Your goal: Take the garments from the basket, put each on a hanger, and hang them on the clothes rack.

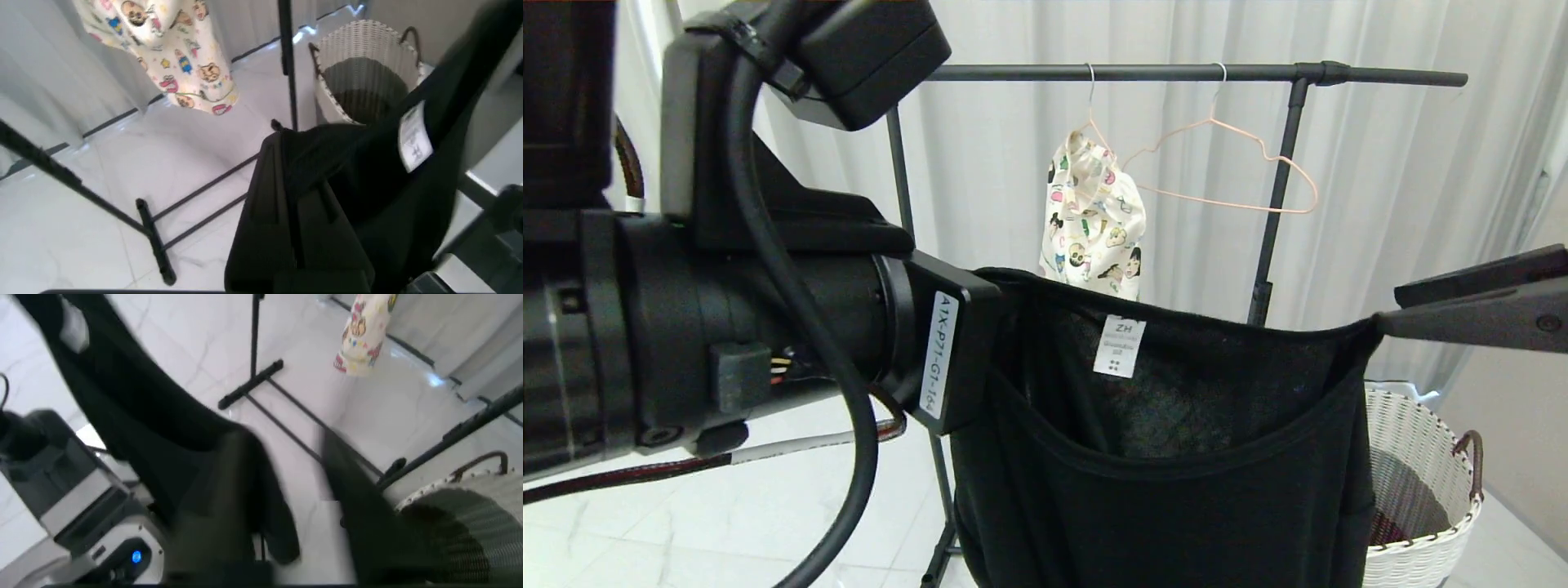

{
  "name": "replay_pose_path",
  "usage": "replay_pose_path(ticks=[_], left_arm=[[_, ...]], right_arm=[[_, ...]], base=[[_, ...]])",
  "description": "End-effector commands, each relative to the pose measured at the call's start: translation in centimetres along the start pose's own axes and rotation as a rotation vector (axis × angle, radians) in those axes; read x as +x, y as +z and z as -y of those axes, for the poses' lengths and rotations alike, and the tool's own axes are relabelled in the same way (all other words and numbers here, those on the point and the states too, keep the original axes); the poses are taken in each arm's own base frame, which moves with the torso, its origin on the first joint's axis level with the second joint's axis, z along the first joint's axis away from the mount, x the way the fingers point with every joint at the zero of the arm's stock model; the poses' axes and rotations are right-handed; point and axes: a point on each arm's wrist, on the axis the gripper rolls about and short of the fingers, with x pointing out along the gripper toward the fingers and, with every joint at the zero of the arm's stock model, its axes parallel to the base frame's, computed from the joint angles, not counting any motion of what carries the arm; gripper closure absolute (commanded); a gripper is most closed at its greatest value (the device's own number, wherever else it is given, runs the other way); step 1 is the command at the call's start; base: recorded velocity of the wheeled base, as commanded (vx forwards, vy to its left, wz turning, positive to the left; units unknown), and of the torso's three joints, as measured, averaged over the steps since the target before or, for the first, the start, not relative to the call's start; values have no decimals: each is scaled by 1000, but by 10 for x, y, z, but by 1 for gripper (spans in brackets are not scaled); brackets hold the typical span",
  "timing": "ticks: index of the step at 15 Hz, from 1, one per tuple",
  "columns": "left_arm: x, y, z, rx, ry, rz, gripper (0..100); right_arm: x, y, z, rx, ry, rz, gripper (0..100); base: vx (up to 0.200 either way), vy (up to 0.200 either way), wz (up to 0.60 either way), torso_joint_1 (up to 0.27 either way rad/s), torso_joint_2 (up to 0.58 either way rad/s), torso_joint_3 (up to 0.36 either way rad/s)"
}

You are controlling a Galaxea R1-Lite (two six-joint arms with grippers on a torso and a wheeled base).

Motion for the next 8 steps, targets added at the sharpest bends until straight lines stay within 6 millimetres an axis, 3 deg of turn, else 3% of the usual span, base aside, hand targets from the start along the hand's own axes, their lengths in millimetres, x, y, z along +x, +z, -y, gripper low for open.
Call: replay_pose_path(ticks=[1,3,4,6,7,8], left_arm=[[12,-5,-7,-8,81,-23,100],[12,-13,-11,-6,131,-42,100],[7,-22,-15,1,164,-60,100],[-5,-66,-34,22,313,-165,100],[-18,-85,-42,21,352,-186,100],[-25,-91,-44,18,359,-184,100]], right_arm=[[-19,-21,-1,0,7,-26,0],[-29,-45,1,-30,-18,-50,0],[-36,-55,8,-8,-131,-83,0],[-50,-79,23,-31,-427,-312,0],[-52,-84,27,2,-462,-318,0],[-51,-86,28,6,-461,-313,0]], base=[[0,0,0,0,0,0],[0,0,0,0,0,0],[0,0,0,0,0,0],[0,0,0,0,0,0],[0,0,0,0,0,0],[0,0,0,0,0,0]])
